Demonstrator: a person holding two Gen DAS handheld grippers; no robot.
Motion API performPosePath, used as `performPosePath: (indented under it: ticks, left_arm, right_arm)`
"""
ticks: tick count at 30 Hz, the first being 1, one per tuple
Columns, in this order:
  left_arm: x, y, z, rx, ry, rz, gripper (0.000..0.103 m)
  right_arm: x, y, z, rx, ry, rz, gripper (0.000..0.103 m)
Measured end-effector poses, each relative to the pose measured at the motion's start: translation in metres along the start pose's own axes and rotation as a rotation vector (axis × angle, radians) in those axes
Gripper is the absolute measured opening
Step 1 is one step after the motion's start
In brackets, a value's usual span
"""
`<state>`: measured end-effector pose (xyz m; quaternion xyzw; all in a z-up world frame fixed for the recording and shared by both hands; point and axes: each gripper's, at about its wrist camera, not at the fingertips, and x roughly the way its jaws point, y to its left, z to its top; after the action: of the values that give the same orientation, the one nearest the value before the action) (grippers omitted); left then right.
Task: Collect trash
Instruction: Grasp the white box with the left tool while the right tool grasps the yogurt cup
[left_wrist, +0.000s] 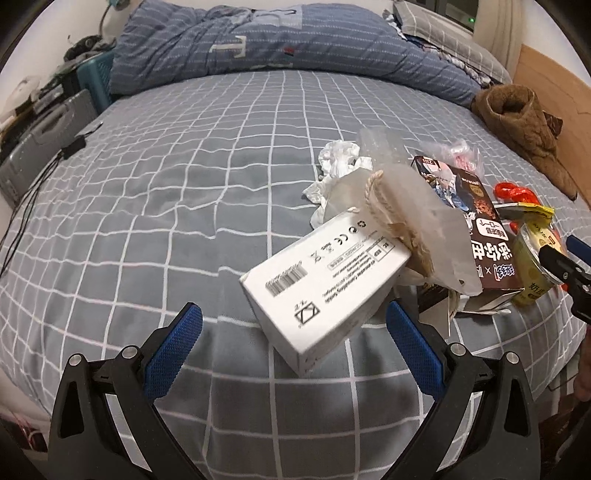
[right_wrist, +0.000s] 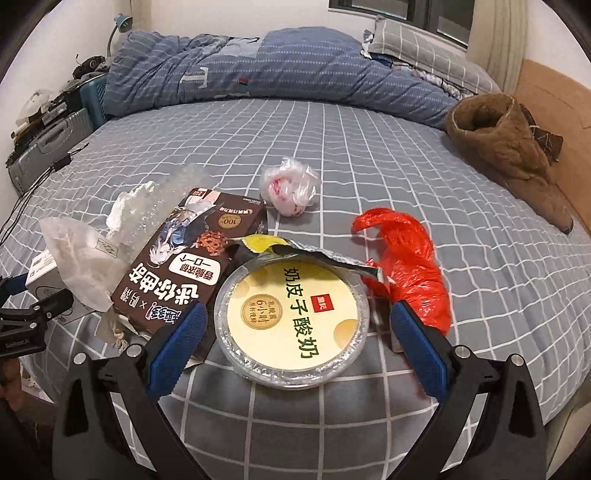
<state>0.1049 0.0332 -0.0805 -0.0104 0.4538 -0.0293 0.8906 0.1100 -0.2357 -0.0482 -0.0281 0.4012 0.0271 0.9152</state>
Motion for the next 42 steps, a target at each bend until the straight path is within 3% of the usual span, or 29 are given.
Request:
performPosePath:
  ticks: [5, 10, 14, 30, 42]
  left_arm:
    - [0.003, -0.004, 0.004, 0.018, -0.021, -0.016, 0.089]
    - [0.008, -0.014, 0.007, 0.054, -0.019, -0.033, 0.073]
    - [0.007, -0.017, 0.007, 0.069, -0.028, -0.024, 0.066]
    - [0.0, -0.012, 0.005, 0.033, -0.022, -0.026, 0.049]
    - [-0.016, -0.013, 0.0, 0.001, -0.027, -0.012, 0.042]
  right_arm:
    - [0.009, 0.002, -0.002, -0.012, 0.015, -0.007, 0.096]
    - [0.021, 0.001, -0.002, 0.002, 0.033, 0.004, 0.095]
    - [0.031, 0.004, -0.005, -0.006, 0.055, 0.008, 0.085]
    - [0.02, 0.006, -0.007, -0.01, 0.023, 0.006, 0.083]
    - [0.0, 0.01, -0.006, -0.027, 0.009, 0.014, 0.083]
